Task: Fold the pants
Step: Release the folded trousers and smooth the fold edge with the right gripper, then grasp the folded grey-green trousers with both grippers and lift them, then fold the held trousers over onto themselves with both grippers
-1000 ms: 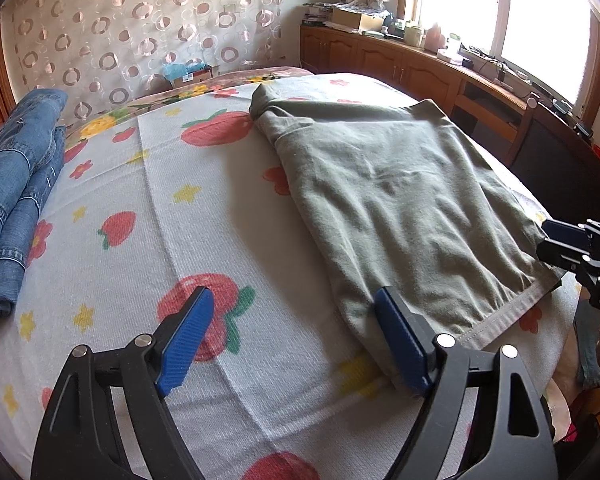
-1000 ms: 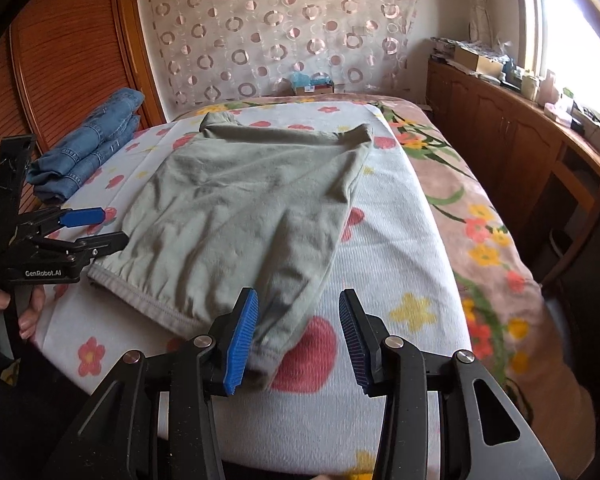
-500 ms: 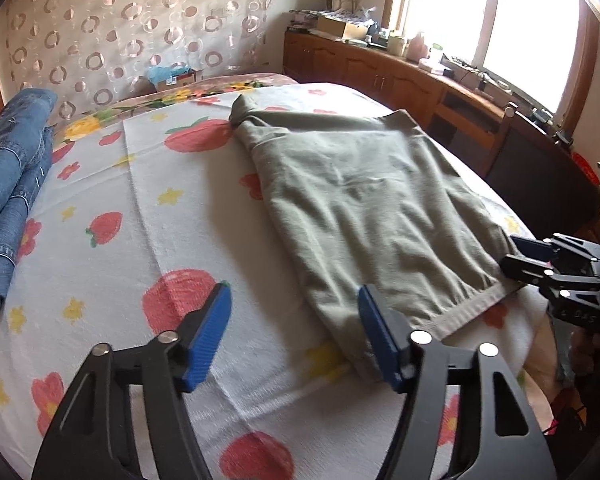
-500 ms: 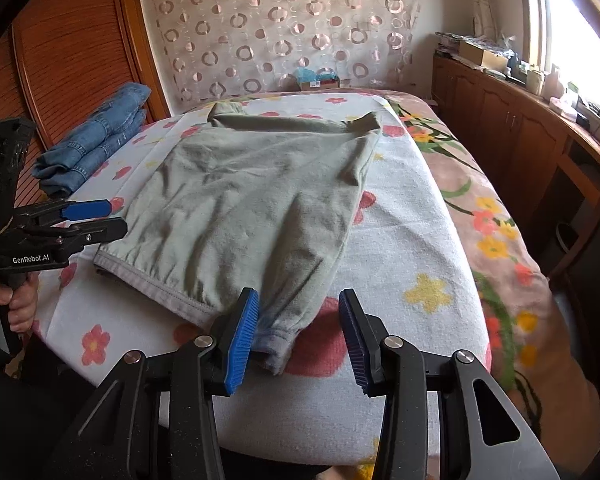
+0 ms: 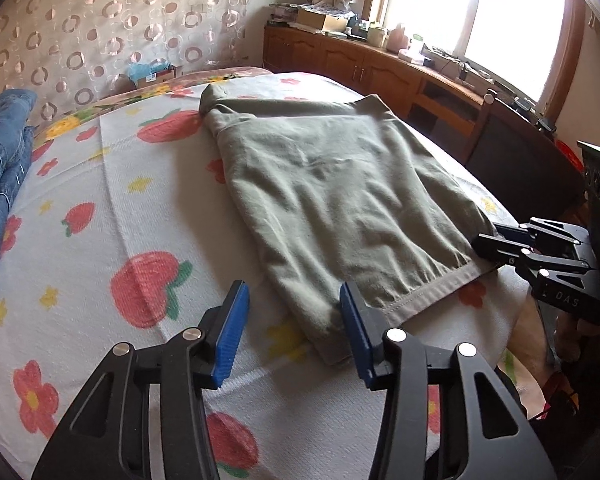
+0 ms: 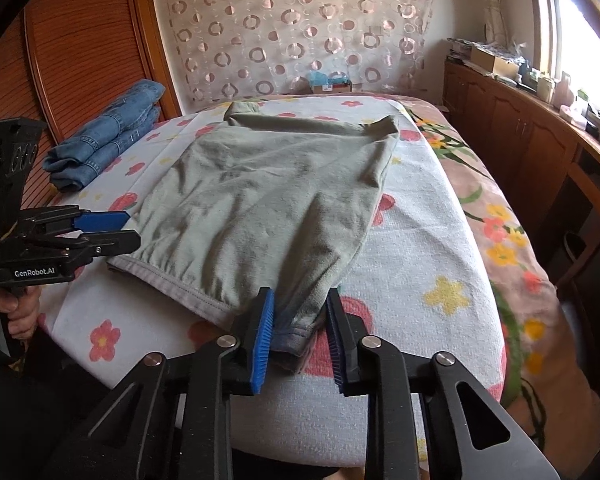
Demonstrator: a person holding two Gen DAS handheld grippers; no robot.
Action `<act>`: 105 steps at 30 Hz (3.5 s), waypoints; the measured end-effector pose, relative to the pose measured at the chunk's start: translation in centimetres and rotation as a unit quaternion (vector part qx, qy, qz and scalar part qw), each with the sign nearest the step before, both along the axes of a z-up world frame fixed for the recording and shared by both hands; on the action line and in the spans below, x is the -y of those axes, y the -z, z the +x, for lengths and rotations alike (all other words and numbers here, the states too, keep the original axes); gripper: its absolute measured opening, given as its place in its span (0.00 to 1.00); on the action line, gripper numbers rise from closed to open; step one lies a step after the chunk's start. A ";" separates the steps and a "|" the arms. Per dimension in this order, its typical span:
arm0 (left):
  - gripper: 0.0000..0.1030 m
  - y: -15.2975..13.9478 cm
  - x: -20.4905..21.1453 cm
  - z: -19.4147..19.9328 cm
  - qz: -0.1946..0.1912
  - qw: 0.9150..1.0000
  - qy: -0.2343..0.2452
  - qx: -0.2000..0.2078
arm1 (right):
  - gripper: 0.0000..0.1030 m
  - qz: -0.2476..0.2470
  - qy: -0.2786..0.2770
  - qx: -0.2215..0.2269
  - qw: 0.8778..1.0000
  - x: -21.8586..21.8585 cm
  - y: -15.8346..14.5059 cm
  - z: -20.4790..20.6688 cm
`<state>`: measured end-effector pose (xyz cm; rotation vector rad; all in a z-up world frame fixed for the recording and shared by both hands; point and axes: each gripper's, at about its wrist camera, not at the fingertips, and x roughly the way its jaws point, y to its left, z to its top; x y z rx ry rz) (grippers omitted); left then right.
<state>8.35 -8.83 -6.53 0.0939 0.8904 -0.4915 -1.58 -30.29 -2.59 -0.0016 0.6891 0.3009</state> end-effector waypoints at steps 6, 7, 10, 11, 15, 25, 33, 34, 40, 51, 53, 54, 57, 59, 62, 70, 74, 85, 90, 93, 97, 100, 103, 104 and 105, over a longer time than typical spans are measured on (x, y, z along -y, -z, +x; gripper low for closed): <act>0.29 -0.1 0.9 -0.6 -0.002 1.000 0.019 -0.005 | 0.10 0.005 -0.009 0.000 1.000 -0.3 0.2 -0.1; 0.27 -0.1 1.0 -0.6 -0.004 1.000 0.022 -0.007 | 0.10 0.006 -0.011 -0.002 1.000 -0.3 0.2 0.0; 0.10 -0.3 0.9 -0.7 -0.009 1.000 0.024 -0.004 | 0.08 0.011 -0.015 -0.003 1.000 -0.3 0.2 0.1; 0.08 -0.4 0.9 -0.7 -0.010 1.000 0.023 -0.003 | 0.07 0.016 -0.015 -0.003 1.000 -0.3 0.2 0.1; 0.05 -1.9 0.7 -1.1 -0.021 0.999 0.025 0.014 | 0.07 0.032 -0.017 0.008 0.999 -0.2 -0.3 0.2; 0.04 -9.1 -0.3 -1.7 -0.050 0.995 0.020 0.086 | 0.06 0.053 -0.036 0.077 0.995 -0.4 -5.7 -0.3; 0.04 -15.6 -1.6 -0.7 -0.059 0.987 0.006 0.148 | 0.06 0.052 -0.063 0.147 0.986 -1.4 -11.9 0.3; 0.04 -16.5 -2.0 -0.4 -0.062 0.986 0.002 0.155 | 0.06 0.051 -0.064 0.155 0.984 -1.4 -12.5 0.4; 0.04 -20.4 -3.9 0.5 -0.076 0.979 -0.021 0.190 | 0.06 0.058 -0.088 0.180 0.978 -1.7 -15.9 1.5; 0.04 -21.2 -6.7 8.5 -0.031 0.972 -0.100 0.209 | 0.06 0.045 -0.089 0.159 0.982 -4.4 -16.7 12.4; 0.04 -22.1 -7.5 9.1 -0.033 0.968 -0.114 0.220 | 0.06 0.046 -0.084 0.167 0.981 -5.0 -17.8 14.1; 0.04 -22.3 -7.7 9.0 -0.033 0.967 -0.116 0.224 | 0.06 0.046 -0.082 0.171 0.981 -5.4 -18.2 14.3; 0.04 -21.4 -8.1 8.2 -0.030 0.968 -0.113 0.223 | 0.06 0.043 -0.085 0.169 0.981 -6.6 -18.3 14.7; 0.04 -19.6 -8.1 7.7 -0.018 0.971 -0.111 0.211 | 0.06 0.037 -0.091 0.159 0.982 -7.1 -17.0 13.8; 0.04 -16.1 -7.9 7.1 -0.005 0.977 -0.103 0.185 | 0.06 0.022 -0.101 0.130 0.986 -7.6 -14.2 13.3; 0.04 -9.5 -7.1 4.6 0.016 0.989 -0.072 0.126 | 0.06 -0.001 -0.121 0.064 0.991 -8.2 -7.7 12.8; 0.04 -8.8 -6.9 2.3 0.006 0.990 -0.067 0.120 | 0.06 0.000 -0.131 0.055 0.990 -8.2 -7.5 11.9; 0.04 -5.4 -7.5 -1.2 0.005 0.994 -0.072 0.087 | 0.06 0.011 -0.136 0.042 0.990 -7.1 -5.3 8.4; 0.04 -4.6 -7.9 -2.5 -0.008 0.994 -0.076 0.078 | 0.06 0.024 -0.137 0.029 0.990 -6.8 -4.8 7.7; 0.04 -4.1 -7.8 -3.2 -0.009 0.994 -0.077 0.074 | 0.06 0.017 -0.139 0.029 0.990 -6.7 -4.8 7.1; 0.04 -4.1 -7.5 -3.5 -0.010 0.994 -0.078 0.070 | 0.06 0.018 -0.139 0.024 0.990 -6.2 -4.7 6.8; 0.04 -4.1 -7.2 -4.0 -0.008 0.994 -0.076 0.074 | 0.06 0.015 -0.138 0.027 0.990 -6.0 -4.8 6.7; 0.04 -4.4 -7.0 -4.6 -0.009 0.995 -0.072 0.076 | 0.06 0.019 -0.138 0.026 0.990 -5.7 -4.8 6.5; 0.04 -4.4 -6.9 -4.9 -0.010 0.995 -0.069 0.075 | 0.06 0.020 -0.139 0.025 0.990 -5.6 -4.8 6.4; 0.04 -4.6 -6.8 -5.0 -0.011 0.995 -0.067 0.075 | 0.06 0.020 -0.139 0.024 0.990 -5.6 -4.7 6.3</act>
